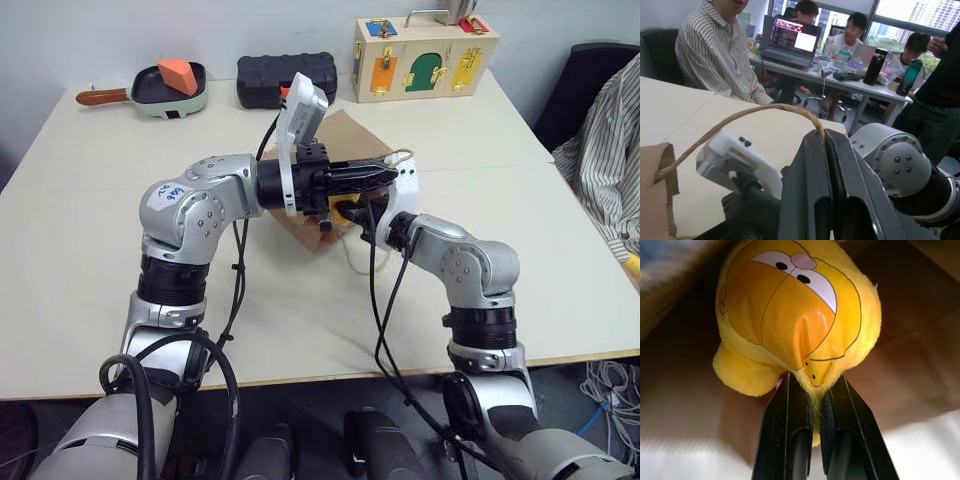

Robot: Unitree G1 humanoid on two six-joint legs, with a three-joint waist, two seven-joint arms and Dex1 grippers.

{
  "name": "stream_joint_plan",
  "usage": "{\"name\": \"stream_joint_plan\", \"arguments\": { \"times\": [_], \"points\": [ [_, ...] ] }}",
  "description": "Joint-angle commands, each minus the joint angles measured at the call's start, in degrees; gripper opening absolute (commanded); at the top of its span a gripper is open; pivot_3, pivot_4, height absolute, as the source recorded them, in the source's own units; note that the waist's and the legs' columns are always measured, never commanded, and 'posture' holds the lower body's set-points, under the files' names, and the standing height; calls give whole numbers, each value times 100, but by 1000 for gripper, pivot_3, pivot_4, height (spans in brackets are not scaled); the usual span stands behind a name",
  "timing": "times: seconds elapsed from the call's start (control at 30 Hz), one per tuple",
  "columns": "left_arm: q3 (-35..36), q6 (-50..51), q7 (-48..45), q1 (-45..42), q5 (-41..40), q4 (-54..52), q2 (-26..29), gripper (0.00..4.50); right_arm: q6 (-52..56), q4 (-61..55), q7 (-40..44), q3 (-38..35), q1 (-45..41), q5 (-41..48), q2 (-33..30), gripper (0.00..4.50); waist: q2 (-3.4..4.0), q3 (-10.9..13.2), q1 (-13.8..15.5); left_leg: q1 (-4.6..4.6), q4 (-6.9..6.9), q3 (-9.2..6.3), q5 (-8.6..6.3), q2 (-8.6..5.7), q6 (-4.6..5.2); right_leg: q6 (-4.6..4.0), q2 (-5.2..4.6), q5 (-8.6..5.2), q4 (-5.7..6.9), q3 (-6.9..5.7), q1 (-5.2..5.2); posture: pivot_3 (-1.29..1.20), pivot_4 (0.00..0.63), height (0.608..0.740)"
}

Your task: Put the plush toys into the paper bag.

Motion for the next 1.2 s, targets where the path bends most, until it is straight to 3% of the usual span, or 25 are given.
{"name": "stream_joint_plan", "arguments": {
  "times": [0.03, 0.3, 0.47, 0.57, 0.8, 1.07, 1.2],
  "points": [
    [73, -13, 3, 4, -167, -279, 8, 0, -185, 42, -17, -26, -168, 7, -27, 11, 1, 0, -4, 0, 0, 0, 0, 0, 0, 0, 0, 0, 0, 0, 0, 0, 150, 740],
    [115, -15, 42, 27, -181, -252, 31, 0, -433, 685, -86, -209, -588, 50, 83, 11, 2, 0, -98, 0, -2, 0, 0, 0, 0, 0, 0, 0, 1, 0, 0, 0, 150, 740],
    [116, -80, 78, -50, -150, -152, -19, 0, -1017, 1368, -11, 286, -581, -483, 19, 11, 5, -2, -131, 7, -2, -1, 1, 1, -1, 0, 1, 0, 5, -1, -1, 0, 150, 740],
    [125, -161, 77, -70, -98, -67, 6, 0, -1243, 1181, 207, 580, -417, -634, -36, 937, 5, -2, -125, 7, -2, -1, 1, 1, -1, 0, 0, 0, 6, 1, -1, 0, 150, 740],
    [149, -473, 121, -98, 117, 349, 96, 0, -1099, -653, 682, 1184, 273, -800, -792, 3122, 5, -2, -98, 6, 0, -3, 1, 0, -1, 0, 0, 0, 1, 0, -2, 0, 150, 740],
    [174, -651, 115, -119, 165, 536, 138, 0, 889, -3588, 928, 319, 1417, 358, -1924, 3122, 5, -2, 7, -4, -9, -6, 0, 1, -1, 0, 0, 0, -17, 2, -1, 0, 150, 740],
    [179, -577, 105, -98, 80, 449, 129, 0, 2148, -4370, 693, -962, 2030, 747, -1941, 3122, 4, -2, 80, -4, -9, -8, 0, 1, 0, 0, 0, 0, -17, 4, 1, 0, 150, 740]
  ]
}}
